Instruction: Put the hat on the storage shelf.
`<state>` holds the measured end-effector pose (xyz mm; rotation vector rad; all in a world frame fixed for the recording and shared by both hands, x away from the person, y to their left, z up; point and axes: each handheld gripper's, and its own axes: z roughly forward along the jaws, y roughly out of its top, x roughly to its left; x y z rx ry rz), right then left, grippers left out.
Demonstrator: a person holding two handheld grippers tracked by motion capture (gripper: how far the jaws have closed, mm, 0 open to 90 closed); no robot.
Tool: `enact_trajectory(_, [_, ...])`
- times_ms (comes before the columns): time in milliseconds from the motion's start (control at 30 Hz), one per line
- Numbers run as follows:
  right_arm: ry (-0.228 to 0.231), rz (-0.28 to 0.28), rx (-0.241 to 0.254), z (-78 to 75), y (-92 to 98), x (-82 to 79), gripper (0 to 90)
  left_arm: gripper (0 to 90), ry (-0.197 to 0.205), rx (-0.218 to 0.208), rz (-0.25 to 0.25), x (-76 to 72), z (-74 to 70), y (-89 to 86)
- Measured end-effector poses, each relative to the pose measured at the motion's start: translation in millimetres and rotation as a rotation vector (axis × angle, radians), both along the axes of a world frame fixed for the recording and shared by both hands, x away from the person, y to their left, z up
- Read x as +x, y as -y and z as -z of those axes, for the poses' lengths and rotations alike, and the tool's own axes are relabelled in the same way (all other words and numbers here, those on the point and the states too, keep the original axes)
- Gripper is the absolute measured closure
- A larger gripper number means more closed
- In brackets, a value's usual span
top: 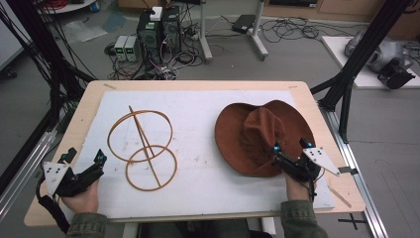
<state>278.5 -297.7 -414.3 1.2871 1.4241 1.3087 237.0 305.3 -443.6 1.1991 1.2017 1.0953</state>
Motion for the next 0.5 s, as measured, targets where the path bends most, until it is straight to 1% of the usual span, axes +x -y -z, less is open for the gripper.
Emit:
enact_trajectory(33, [0.001, -0.001, -0.007, -0.2, -0.6, 0.9, 10.9, 13.2, 0.001, 0.000, 0.000, 0.2, 0.1, 0.1])
enact_trajectory(100, [-0.004, -0.006, -0.001, -0.5, -2.9, 2.0, 10.9, 13.2, -0.001, 0.001, 0.003, 0.4, 0.2, 0.3])
enact_trajectory(167, [-0.009, -0.020, -0.012, -1.1, -6.8, 4.3, 10.9, 13.2, 0.000, 0.002, 0.004, 0.8, 0.3, 0.7])
enact_trajectory(233, [-0.009, -0.022, -0.020, -1.3, -8.7, 5.3, 10.9, 13.2, -0.005, 0.004, 0.008, 1.1, 0.4, 0.9])
enact_trajectory(267, [-0.013, -0.034, -0.027, -1.4, -12.9, 6.6, 10.9, 13.2, -0.006, 0.004, 0.008, 1.1, 0.4, 1.1])
enact_trajectory(333, [-0.014, -0.034, -0.035, -1.2, -14.6, 7.7, 11.0, 13.2, -0.005, 0.004, 0.008, 1.1, 0.4, 1.3])
enact_trajectory(367, [-0.028, -0.044, -0.052, -0.6, -18.0, 9.8, 10.9, 13.2, -0.005, 0.007, 0.009, 1.2, 0.4, 1.0])
enact_trajectory(400, [-0.028, -0.044, -0.052, -0.6, -18.0, 9.8, 10.9, 13.2, -0.007, 0.008, 0.010, 1.2, 0.5, 0.9])
enact_trajectory(433, [-0.044, -0.047, -0.064, 0.2, -21.4, 12.1, 10.9, 13.2, -0.008, 0.008, 0.009, 1.3, 0.6, 0.9])
enact_trajectory(500, [-0.056, -0.050, -0.078, 0.7, -24.1, 14.5, 10.9, 13.2, -0.008, 0.010, 0.010, 1.4, 0.6, 1.1])
